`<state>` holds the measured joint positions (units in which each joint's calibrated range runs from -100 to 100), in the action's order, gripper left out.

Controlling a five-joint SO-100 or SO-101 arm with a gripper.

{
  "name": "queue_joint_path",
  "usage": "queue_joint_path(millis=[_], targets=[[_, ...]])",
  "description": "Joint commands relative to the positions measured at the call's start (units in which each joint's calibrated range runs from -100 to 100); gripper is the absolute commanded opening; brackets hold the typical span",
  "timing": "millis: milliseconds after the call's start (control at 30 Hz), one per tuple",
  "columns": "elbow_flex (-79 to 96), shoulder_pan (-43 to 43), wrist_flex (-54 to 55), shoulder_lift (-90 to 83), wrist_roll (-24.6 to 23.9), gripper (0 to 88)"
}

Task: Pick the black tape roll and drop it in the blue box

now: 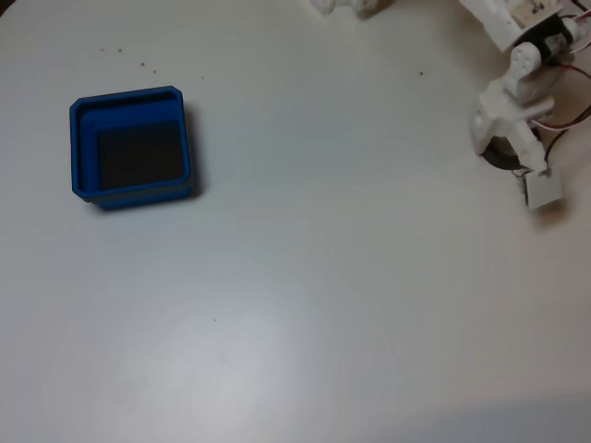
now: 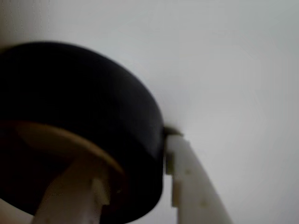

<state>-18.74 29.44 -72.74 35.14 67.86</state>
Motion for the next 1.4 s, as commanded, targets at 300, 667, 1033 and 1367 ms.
queue_joint_path(millis=[300, 667, 1033, 1367], targets=[[-2.5, -2.3, -0.1, -0.4, 0.0, 1.1], [-2.8, -3.0, -2.7, -3.9, 0.2, 1.0], [-2.9, -3.1, -6.3, -8.9, 0.2, 1.0], [-2.9, -3.7, -8.2, -14.2, 0.2, 1.0]])
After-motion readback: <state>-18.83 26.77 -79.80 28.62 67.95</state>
